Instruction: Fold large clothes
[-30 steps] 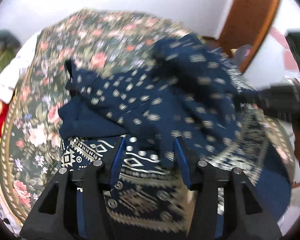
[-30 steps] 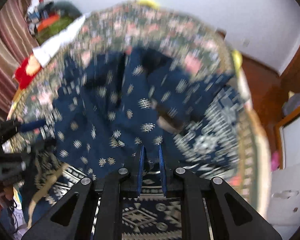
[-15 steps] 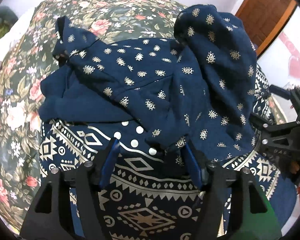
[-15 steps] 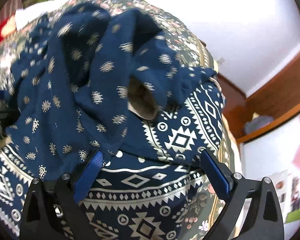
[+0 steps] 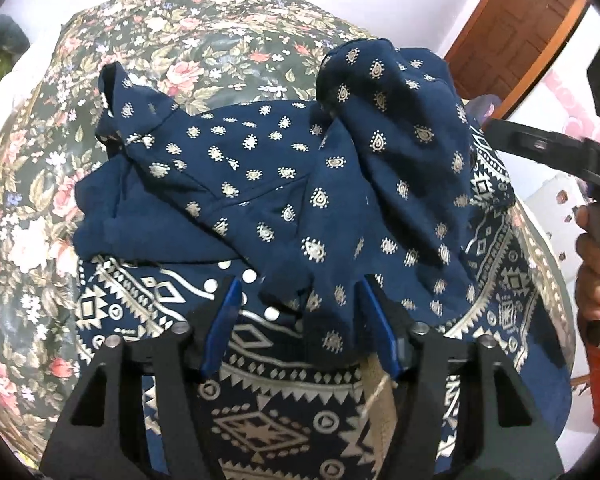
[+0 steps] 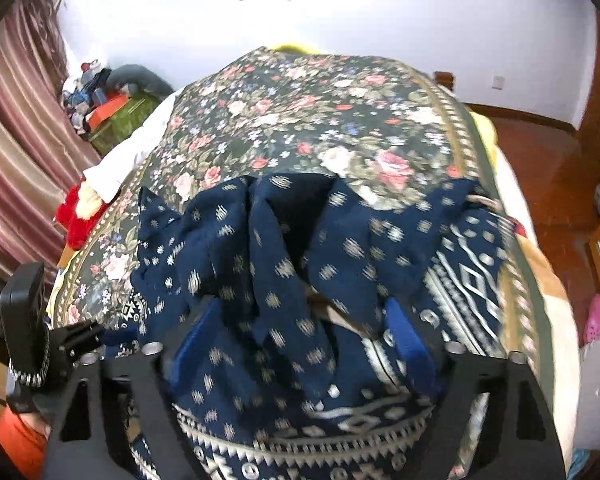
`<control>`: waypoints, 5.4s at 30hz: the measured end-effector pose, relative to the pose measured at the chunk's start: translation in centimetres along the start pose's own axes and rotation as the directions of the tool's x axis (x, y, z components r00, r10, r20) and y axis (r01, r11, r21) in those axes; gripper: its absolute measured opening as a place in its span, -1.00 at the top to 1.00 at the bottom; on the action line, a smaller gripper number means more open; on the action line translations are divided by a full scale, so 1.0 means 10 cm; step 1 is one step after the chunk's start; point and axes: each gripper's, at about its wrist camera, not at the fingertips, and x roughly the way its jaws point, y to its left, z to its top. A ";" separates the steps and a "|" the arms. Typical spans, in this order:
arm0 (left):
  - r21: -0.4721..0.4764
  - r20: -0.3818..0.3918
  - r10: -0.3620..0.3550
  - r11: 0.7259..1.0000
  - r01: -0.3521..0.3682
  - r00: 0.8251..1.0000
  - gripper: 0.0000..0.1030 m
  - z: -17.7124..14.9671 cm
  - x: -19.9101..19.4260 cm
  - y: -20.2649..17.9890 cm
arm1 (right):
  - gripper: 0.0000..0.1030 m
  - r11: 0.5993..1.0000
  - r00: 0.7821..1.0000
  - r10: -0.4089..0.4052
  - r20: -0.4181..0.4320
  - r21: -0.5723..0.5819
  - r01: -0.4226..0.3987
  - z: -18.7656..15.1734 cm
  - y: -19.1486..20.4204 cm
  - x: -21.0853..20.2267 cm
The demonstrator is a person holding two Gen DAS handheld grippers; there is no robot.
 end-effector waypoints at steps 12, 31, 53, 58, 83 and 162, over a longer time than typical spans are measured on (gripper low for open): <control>-0.013 0.052 -0.051 0.999 0.051 0.997 0.72 0.10 -0.09 -0.02 | 0.71 0.992 0.989 0.124 -0.086 0.029 -0.122 0.07 0.06 0.44; -0.002 0.263 -0.069 0.997 0.072 0.962 1.00 0.09 -1.17 0.07 | 0.84 0.996 0.999 -0.013 0.031 -0.085 0.015 -0.27 0.19 -0.48; -0.066 -0.048 -0.021 0.998 0.018 0.999 -0.10 0.03 0.10 0.00 | 0.84 0.836 0.878 -0.475 -0.060 -0.342 0.429 -0.33 -0.13 0.14; -0.068 -0.045 -0.025 0.997 0.022 0.999 -0.11 0.02 0.17 0.02 | 0.84 0.814 0.844 -0.526 -0.106 -0.351 0.463 -0.48 -0.44 0.38; -0.049 -0.039 0.010 0.999 -0.012 0.999 -0.16 -0.14 0.08 0.00 | -0.63 0.988 0.998 -0.018 0.062 -0.152 0.028 0.09 -0.03 -0.20; 0.298 0.016 -0.003 0.955 -0.002 1.000 0.88 0.50 -0.28 -1.40 | 0.90 0.985 0.985 -0.170 0.037 0.024 0.169 -1.00 -0.71 -1.06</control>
